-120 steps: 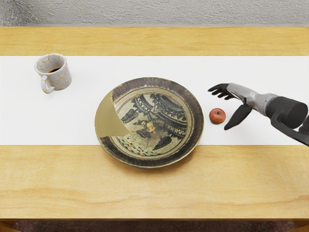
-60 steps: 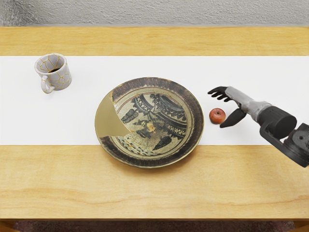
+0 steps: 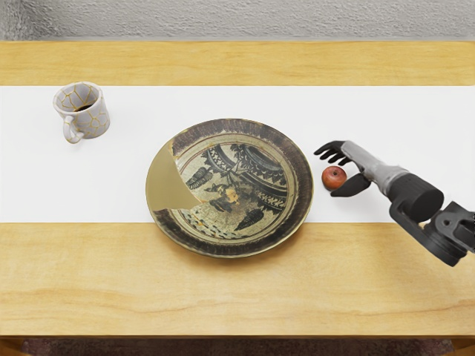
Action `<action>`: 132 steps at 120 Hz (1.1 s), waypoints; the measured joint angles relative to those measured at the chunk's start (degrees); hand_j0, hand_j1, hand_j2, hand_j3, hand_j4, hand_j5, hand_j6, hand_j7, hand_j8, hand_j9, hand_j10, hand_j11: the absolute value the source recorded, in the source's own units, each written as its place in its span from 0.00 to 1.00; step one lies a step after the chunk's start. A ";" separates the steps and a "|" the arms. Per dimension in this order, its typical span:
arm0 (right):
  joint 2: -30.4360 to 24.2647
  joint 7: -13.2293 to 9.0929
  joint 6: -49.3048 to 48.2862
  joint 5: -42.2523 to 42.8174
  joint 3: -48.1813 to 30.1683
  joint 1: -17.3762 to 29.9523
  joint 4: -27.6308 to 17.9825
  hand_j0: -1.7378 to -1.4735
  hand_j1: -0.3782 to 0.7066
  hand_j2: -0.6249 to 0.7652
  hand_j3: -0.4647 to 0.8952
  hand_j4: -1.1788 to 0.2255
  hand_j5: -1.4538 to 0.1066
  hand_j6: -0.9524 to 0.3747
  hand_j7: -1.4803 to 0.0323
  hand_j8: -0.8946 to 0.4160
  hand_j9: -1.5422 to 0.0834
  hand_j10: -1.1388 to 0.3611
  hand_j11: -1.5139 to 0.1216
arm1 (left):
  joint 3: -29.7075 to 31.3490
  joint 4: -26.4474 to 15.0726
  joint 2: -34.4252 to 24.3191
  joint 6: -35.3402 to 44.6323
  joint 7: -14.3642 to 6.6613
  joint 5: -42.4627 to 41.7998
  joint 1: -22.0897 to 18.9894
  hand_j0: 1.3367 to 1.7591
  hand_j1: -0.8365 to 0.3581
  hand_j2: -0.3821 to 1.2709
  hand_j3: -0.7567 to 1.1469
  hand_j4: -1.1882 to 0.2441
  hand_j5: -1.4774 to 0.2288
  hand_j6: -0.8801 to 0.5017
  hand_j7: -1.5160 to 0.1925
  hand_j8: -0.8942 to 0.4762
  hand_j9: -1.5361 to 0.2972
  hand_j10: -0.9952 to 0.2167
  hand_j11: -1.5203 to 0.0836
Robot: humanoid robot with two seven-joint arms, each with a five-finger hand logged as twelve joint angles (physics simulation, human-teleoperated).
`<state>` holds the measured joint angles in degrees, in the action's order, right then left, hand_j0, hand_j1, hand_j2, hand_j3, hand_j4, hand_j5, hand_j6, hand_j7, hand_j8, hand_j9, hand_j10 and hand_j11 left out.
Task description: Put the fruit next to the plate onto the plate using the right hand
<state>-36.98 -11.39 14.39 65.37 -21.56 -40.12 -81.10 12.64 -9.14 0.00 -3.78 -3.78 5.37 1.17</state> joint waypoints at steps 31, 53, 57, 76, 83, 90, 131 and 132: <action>1.34 1.86 0.09 0.00 1.03 0.21 2.50 0.30 0.47 0.39 0.34 0.55 0.60 0.41 0.63 0.37 0.63 0.49 0.60 | 0.00 0.00 0.00 0.00 0.00 0.00 -0.01 0.76 0.75 0.26 0.40 0.66 0.68 0.46 0.70 0.47 0.66 0.62 0.75; 1.39 4.18 0.10 -0.09 1.11 0.23 3.81 0.30 0.55 0.42 0.34 0.49 0.52 0.35 0.56 0.34 0.56 0.43 0.54 | 0.00 0.00 0.00 0.00 0.00 0.00 -0.03 0.76 0.75 0.26 0.40 0.66 0.68 0.46 0.70 0.47 0.66 0.62 0.75; 1.39 4.47 0.10 -0.12 1.11 0.23 4.00 0.30 0.57 0.44 0.34 0.48 0.51 0.33 0.54 0.34 0.54 0.42 0.52 | 0.00 0.00 0.00 0.00 0.00 0.00 0.01 0.76 0.75 0.26 0.40 0.66 0.68 0.46 0.70 0.47 0.66 0.62 0.75; 1.51 6.51 0.04 -0.57 1.19 0.54 5.44 0.32 0.60 0.46 0.34 0.43 0.44 0.30 0.48 0.39 0.47 0.44 0.45 | -0.01 0.00 0.00 0.00 0.00 0.00 -0.03 0.76 0.75 0.26 0.40 0.66 0.68 0.46 0.70 0.47 0.66 0.62 0.75; 1.63 6.98 0.01 -0.61 1.16 0.66 5.83 0.33 0.61 0.47 0.34 0.42 0.43 0.31 0.47 0.39 0.46 0.45 0.44 | -0.02 0.00 0.00 0.00 0.01 0.01 0.00 0.76 0.75 0.26 0.40 0.66 0.68 0.46 0.70 0.47 0.66 0.62 0.75; 1.85 7.37 -0.06 -0.69 1.14 0.74 6.27 0.34 0.61 0.45 0.34 0.42 0.41 0.31 0.46 0.42 0.44 0.45 0.41 | -0.03 0.00 0.00 0.00 0.01 0.01 -0.03 0.76 0.75 0.26 0.40 0.66 0.68 0.46 0.70 0.47 0.66 0.62 0.75; 0.42 9.25 -0.59 -5.45 0.38 0.84 6.48 0.33 0.60 0.59 0.34 0.38 0.39 0.27 0.42 0.35 0.42 0.39 0.46 | 0.00 0.00 0.00 0.00 0.00 0.00 -0.03 0.76 0.75 0.26 0.40 0.66 0.68 0.46 0.70 0.47 0.66 0.62 0.75; 0.29 9.28 -0.61 -5.69 0.37 0.80 6.39 0.33 0.60 0.59 0.34 0.38 0.39 0.27 0.42 0.35 0.42 0.39 0.46 | 0.00 0.00 0.00 0.00 0.00 0.00 -0.03 0.76 0.75 0.26 0.40 0.66 0.68 0.46 0.70 0.47 0.66 0.62 0.75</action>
<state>-36.69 -2.12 13.78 59.68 -21.19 -39.32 -74.70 12.64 -9.14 0.00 -3.78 -3.77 5.37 1.14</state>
